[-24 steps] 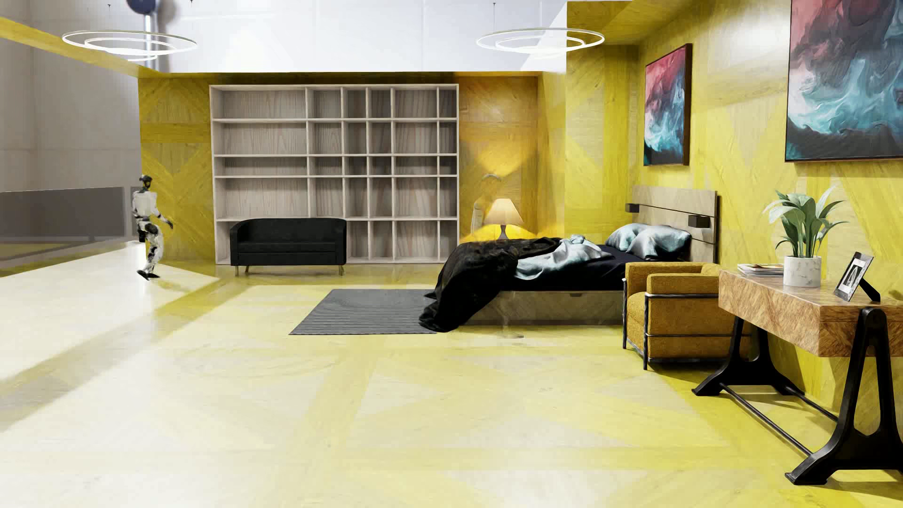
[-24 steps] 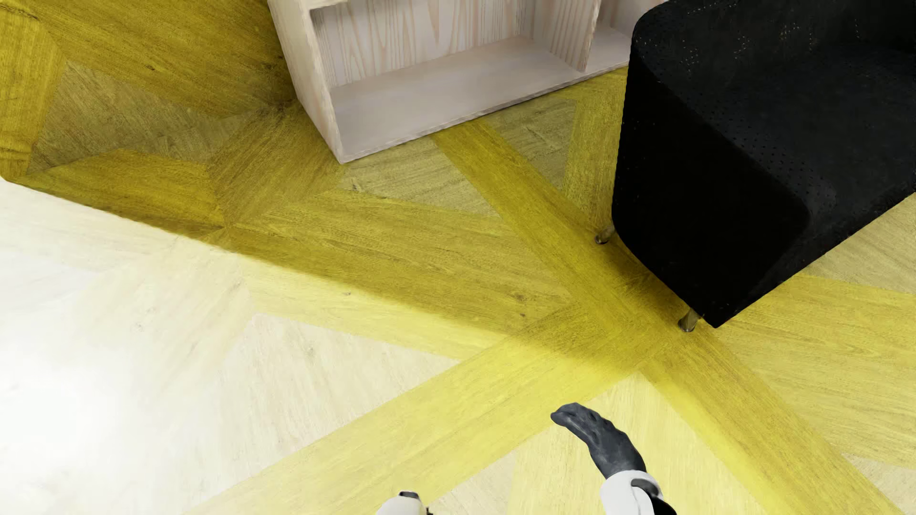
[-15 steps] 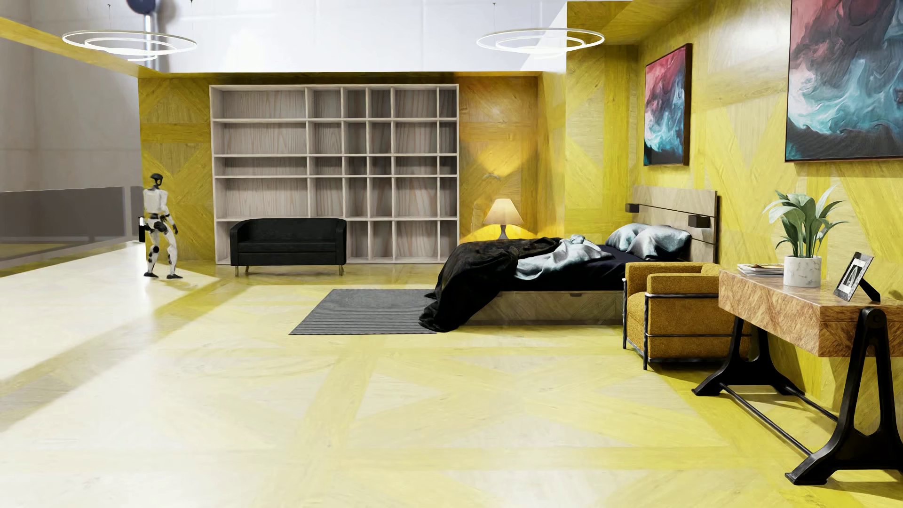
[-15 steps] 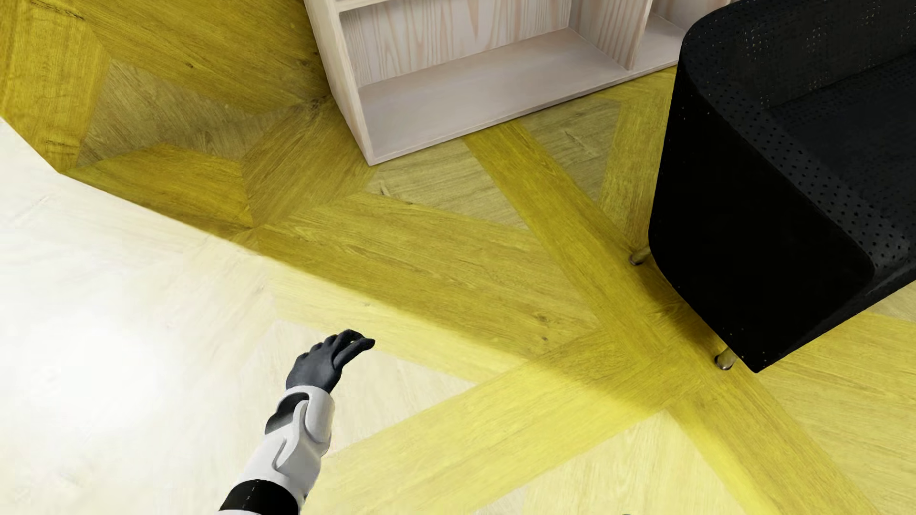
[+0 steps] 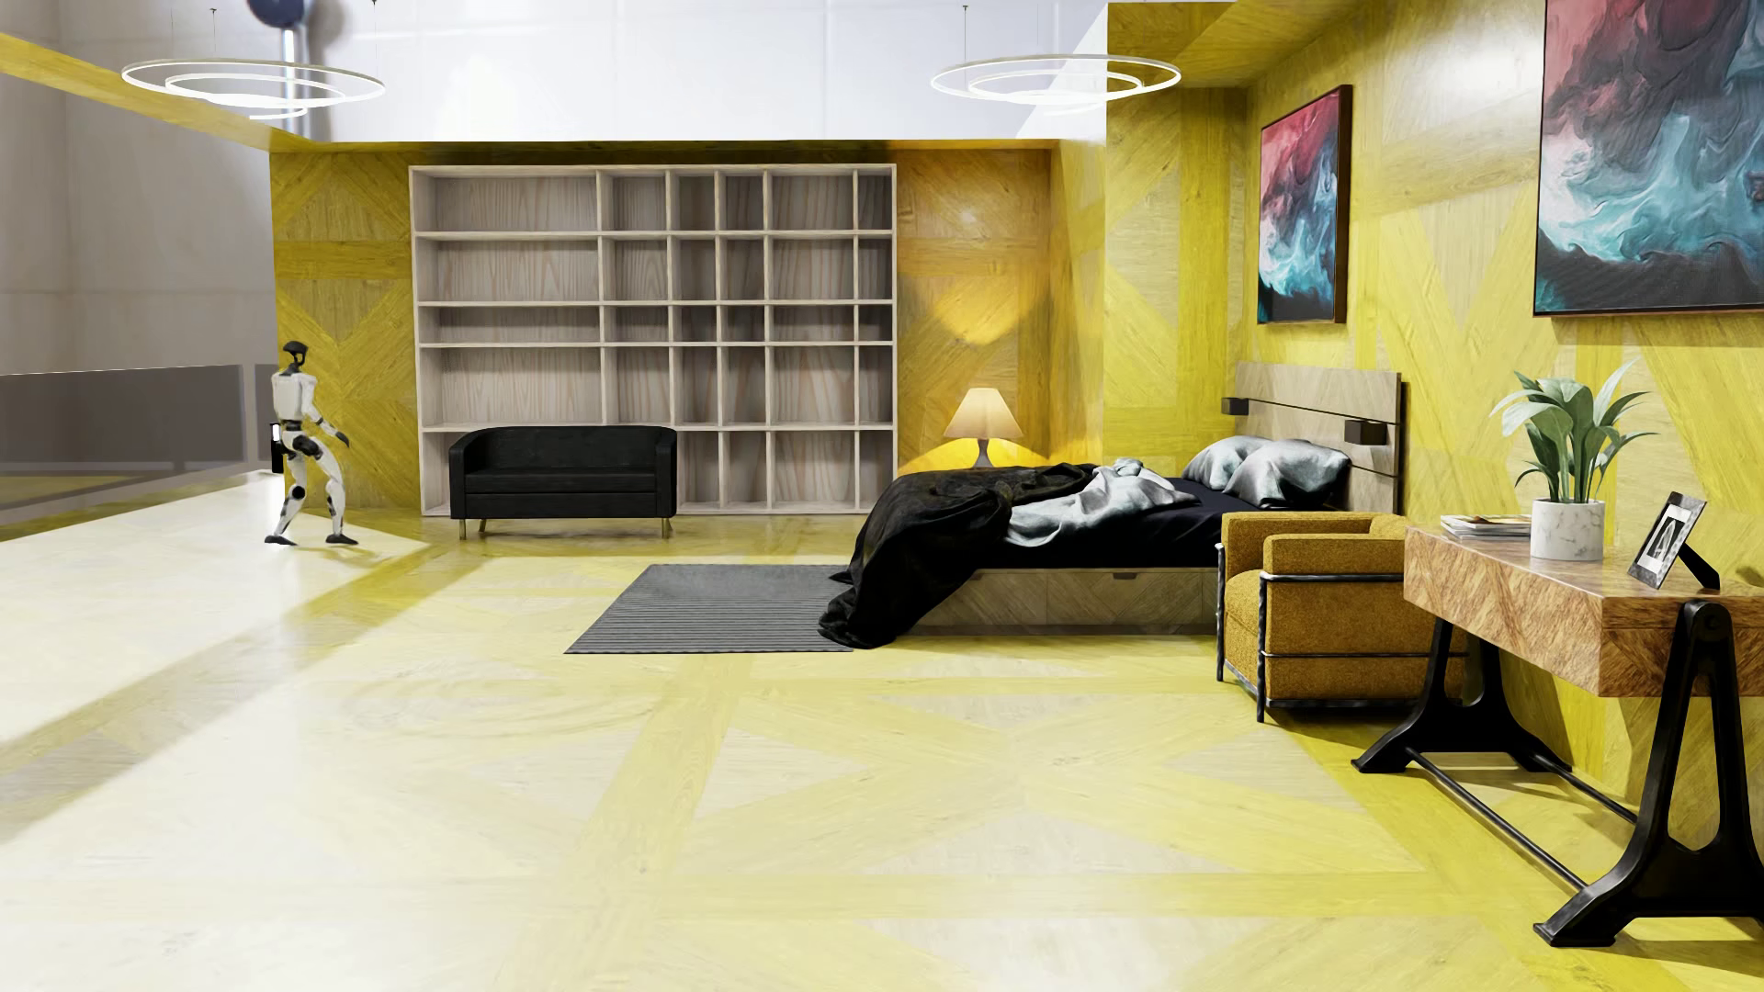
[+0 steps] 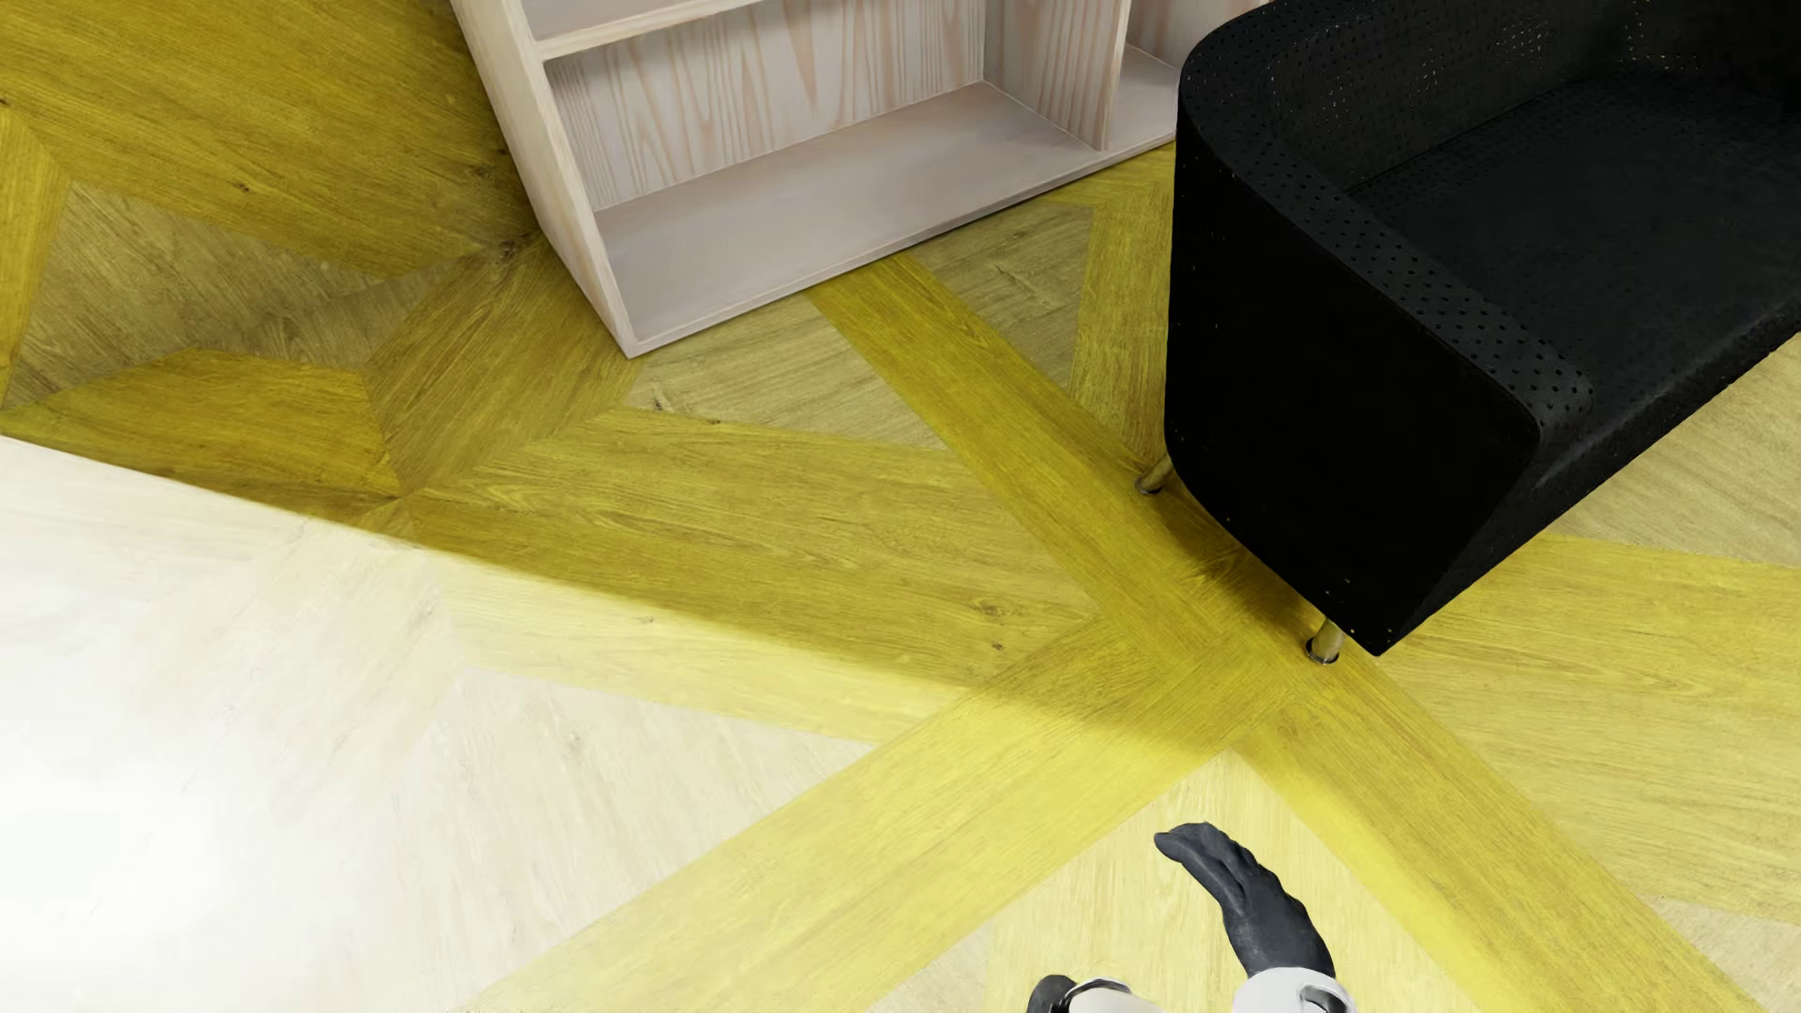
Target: Head to the armchair
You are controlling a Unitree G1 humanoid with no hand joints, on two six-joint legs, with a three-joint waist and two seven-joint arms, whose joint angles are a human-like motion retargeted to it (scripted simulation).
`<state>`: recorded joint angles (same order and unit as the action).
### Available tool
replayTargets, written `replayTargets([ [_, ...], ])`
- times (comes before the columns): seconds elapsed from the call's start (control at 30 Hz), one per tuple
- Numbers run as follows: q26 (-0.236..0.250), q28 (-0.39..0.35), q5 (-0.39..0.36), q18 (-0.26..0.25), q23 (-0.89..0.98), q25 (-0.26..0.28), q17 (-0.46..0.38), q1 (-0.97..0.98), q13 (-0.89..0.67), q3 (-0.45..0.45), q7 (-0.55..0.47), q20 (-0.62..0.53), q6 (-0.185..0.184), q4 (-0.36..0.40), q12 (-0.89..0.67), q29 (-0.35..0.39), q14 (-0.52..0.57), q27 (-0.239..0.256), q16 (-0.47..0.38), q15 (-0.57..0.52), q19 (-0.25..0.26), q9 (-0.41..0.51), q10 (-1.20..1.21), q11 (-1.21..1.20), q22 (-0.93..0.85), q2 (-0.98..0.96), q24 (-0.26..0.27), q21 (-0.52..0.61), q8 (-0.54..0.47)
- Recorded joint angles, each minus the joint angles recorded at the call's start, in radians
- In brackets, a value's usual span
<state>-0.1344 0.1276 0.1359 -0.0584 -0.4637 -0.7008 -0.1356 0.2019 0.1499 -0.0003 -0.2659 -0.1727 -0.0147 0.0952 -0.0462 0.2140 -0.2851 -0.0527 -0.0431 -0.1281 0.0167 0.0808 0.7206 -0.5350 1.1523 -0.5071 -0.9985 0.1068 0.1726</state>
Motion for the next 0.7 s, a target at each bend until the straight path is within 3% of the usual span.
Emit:
replayTargets([
  [0.03, 0.032, 0.086, -0.033, 0.009, 0.049, -0.026, 0.004, 0.029, -0.006, -0.010, 0.071, -0.048, 0.012, -0.028, -0.015, -0.005, -0.008, 0.027, -0.010, -0.082, 0.038, 0.005, -0.043, 0.094, 0.067, -0.019, -0.050, 0.017, -0.035],
  [0.07, 0.050, 0.146, -0.071, 0.006, 0.088, -0.066, 0.006, 0.063, -0.010, -0.016, 0.134, -0.082, 0.024, -0.054, -0.032, -0.020, 0.004, 0.044, -0.014, -0.155, 0.141, 0.008, -0.082, 0.191, 0.110, -0.039, -0.089, 0.036, -0.069],
  [0.1, 0.054, 0.170, -0.107, -0.001, 0.120, -0.112, 0.009, 0.096, -0.008, -0.019, 0.200, -0.108, 0.035, -0.082, -0.048, -0.046, 0.026, 0.051, -0.017, -0.143, 0.227, 0.010, -0.110, 0.224, 0.129, -0.060, -0.123, 0.056, -0.080],
  [0.13, 0.050, 0.155, -0.106, -0.008, 0.141, -0.147, 0.012, 0.122, 0.000, -0.021, 0.263, -0.135, 0.044, -0.117, -0.063, -0.079, 0.052, 0.058, -0.024, -0.052, 0.224, 0.010, -0.134, 0.149, 0.128, -0.077, -0.161, 0.075, -0.050],
  [0.17, 0.045, 0.108, -0.054, -0.018, 0.151, -0.162, 0.014, 0.137, 0.015, -0.027, 0.319, -0.169, 0.051, -0.150, -0.080, -0.110, 0.082, 0.065, -0.034, 0.066, 0.191, 0.009, -0.161, 0.014, 0.110, -0.077, -0.208, 0.085, 0.020],
  [0.23, 0.035, -0.020, 0.096, -0.043, 0.133, -0.139, 0.008, 0.136, 0.065, -0.044, 0.416, -0.249, 0.060, -0.198, -0.119, -0.129, 0.153, 0.055, -0.051, 0.247, 0.051, -0.004, -0.238, -0.230, 0.036, 0.000, -0.318, 0.060, 0.203],
  [0.27, 0.034, -0.084, 0.158, -0.058, 0.109, -0.122, 0.003, 0.128, 0.092, -0.054, 0.459, -0.259, 0.062, -0.218, -0.137, -0.108, 0.188, 0.030, -0.058, 0.302, 0.003, -0.013, -0.280, -0.306, -0.025, 0.054, -0.347, 0.028, 0.231],
  [0.33, 0.060, -0.216, 0.275, -0.096, 0.029, -0.078, 0.002, 0.106, 0.115, -0.063, 0.564, -0.199, 0.064, -0.264, -0.152, -0.036, 0.249, -0.056, -0.067, 0.381, -0.028, -0.036, -0.350, -0.378, -0.205, 0.150, -0.335, -0.057, 0.233],
  [0.4, 0.092, -0.355, 0.453, -0.142, -0.077, -0.047, -0.013, 0.090, 0.101, -0.052, 0.701, -0.099, 0.068, -0.334, -0.136, 0.011, 0.296, -0.157, -0.084, 0.465, -0.048, -0.060, -0.383, -0.368, -0.427, 0.234, -0.284, -0.136, 0.359],
  [0.43, 0.097, -0.414, 0.543, -0.164, -0.108, -0.072, -0.029, 0.081, 0.087, -0.040, 0.778, -0.028, 0.071, -0.385, -0.121, -0.001, 0.317, -0.202, -0.091, 0.501, -0.070, -0.071, -0.389, -0.342, -0.524, 0.281, -0.215, -0.140, 0.503],
  [0.47, 0.098, -0.459, 0.586, -0.181, -0.114, -0.116, -0.044, 0.063, 0.072, -0.030, 0.860, 0.051, 0.071, -0.451, -0.098, -0.034, 0.324, -0.221, -0.100, 0.517, -0.066, -0.080, -0.390, -0.309, -0.601, 0.318, -0.105, -0.115, 0.645],
  [0.5, 0.096, -0.485, 0.557, -0.183, -0.102, -0.154, -0.052, 0.036, 0.054, -0.029, 0.932, 0.127, 0.065, -0.536, -0.063, -0.077, 0.302, -0.199, -0.121, 0.530, 0.038, -0.083, -0.373, -0.286, -0.658, 0.314, 0.028, -0.071, 0.684],
  [0.53, 0.091, -0.492, 0.468, -0.150, -0.087, -0.169, -0.054, 0.008, 0.030, -0.034, 0.972, 0.190, 0.051, -0.631, -0.011, -0.126, 0.231, -0.145, -0.156, 0.568, 0.114, -0.081, -0.338, -0.286, -0.700, 0.259, 0.161, -0.020, 0.612],
  [0.57, 0.081, -0.489, 0.358, -0.042, -0.077, -0.167, -0.058, 0.006, 0.004, -0.030, 0.919, 0.230, 0.034, -0.693, 0.052, -0.181, 0.120, -0.080, -0.191, 0.604, 0.102, -0.075, -0.275, -0.296, -0.722, 0.199, 0.272, 0.030, 0.517],
  [0.6, 0.064, -0.484, 0.246, 0.059, -0.071, -0.170, -0.067, 0.059, -0.020, -0.014, 0.720, 0.239, 0.021, -0.669, 0.114, -0.227, 0.035, -0.027, -0.212, 0.632, 0.063, -0.065, -0.173, -0.297, -0.709, 0.160, 0.338, 0.071, 0.423],
  [0.63, 0.037, -0.458, 0.143, 0.020, -0.069, -0.186, -0.062, 0.134, -0.051, -0.001, 0.498, 0.215, 0.011, -0.573, 0.163, -0.244, -0.006, -0.007, -0.233, 0.648, 0.020, -0.053, -0.047, -0.275, -0.660, 0.153, 0.362, 0.096, 0.344],
  [0.67, 0.006, -0.390, 0.056, -0.009, -0.063, -0.191, -0.044, 0.197, -0.072, 0.003, 0.402, 0.167, 0.000, -0.483, 0.200, -0.222, -0.031, -0.003, -0.251, 0.651, -0.014, -0.041, 0.068, -0.232, -0.589, 0.175, 0.338, 0.096, 0.288],
  [0.7, -0.011, -0.279, -0.017, 0.018, -0.043, -0.169, -0.017, 0.251, -0.081, 0.006, 0.423, 0.095, -0.014, -0.429, 0.221, -0.182, -0.043, 0.003, -0.252, 0.640, -0.038, -0.031, 0.159, -0.173, -0.501, 0.215, 0.278, 0.082, 0.243],
])
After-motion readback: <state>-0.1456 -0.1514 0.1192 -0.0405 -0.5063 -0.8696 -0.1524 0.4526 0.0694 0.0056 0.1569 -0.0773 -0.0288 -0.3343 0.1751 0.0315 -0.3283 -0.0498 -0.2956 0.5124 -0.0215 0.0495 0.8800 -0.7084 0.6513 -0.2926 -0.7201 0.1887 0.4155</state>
